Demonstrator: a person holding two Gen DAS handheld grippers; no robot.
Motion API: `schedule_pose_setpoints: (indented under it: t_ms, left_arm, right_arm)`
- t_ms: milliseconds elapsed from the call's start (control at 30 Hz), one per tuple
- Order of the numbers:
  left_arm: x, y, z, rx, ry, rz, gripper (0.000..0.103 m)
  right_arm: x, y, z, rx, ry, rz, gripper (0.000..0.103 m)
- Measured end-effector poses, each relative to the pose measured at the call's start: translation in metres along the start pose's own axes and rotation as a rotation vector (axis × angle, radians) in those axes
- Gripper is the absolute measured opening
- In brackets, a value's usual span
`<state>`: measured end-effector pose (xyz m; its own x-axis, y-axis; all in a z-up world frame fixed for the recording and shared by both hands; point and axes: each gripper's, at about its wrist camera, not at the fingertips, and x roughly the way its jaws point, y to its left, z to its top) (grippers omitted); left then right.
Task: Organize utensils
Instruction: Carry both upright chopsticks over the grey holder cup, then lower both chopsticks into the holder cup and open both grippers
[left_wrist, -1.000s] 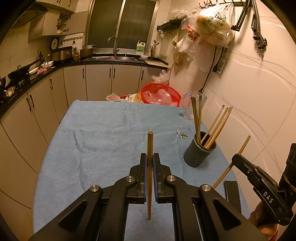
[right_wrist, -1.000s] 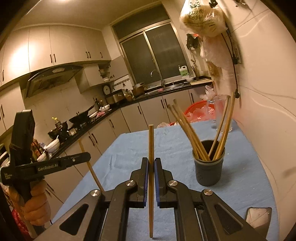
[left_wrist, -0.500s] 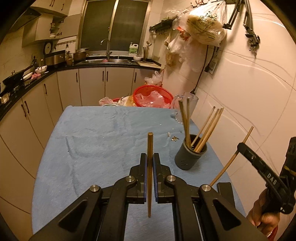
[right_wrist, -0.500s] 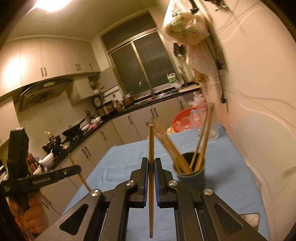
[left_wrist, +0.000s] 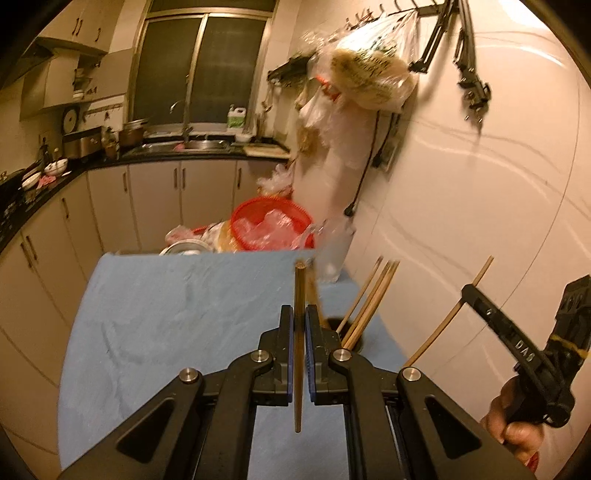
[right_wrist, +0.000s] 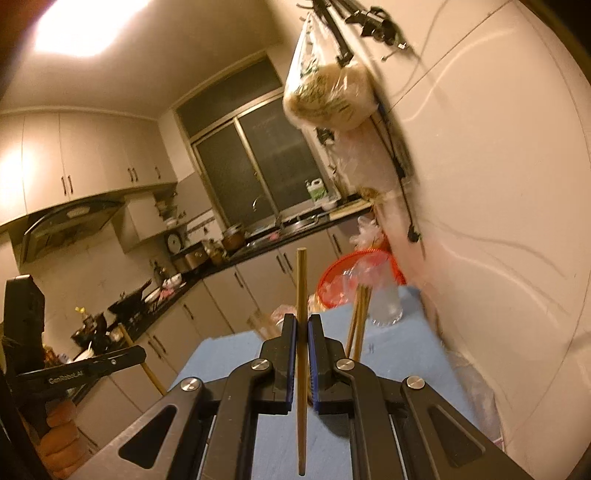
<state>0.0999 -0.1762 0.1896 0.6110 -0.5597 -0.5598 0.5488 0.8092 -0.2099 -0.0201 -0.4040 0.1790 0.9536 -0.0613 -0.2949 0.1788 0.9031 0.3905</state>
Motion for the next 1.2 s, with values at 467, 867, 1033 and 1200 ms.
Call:
schedule_pose_setpoints:
  t_ms: [467,867,1033,1200]
  left_arm:
    - [0.05,-0.037,0.056,-0.032,-0.075,-0.046,0.006]
    - [0.11,-0.031,0.025,-0.029,0.027,-0.021,0.006]
    - [0.125,-0.027,0.009,-0.032,0.077,-0.016,0.006]
    - [0.131,-0.025,-0.001,-0.028,0.097,-0.015,0.006]
  right_arm:
    - [0.043,-0.026,0.049,0.042,-0.073,-0.05,0.007]
    - [0.095,-0.05,0.015,0.05,0.049,-0.072,0.007]
    - [0.112,-0.052,0.002,0.054,0.101,-0.074,0.007]
    - [0.121,-0.056,-0.009,0.053,0.129,-0.086,0.007]
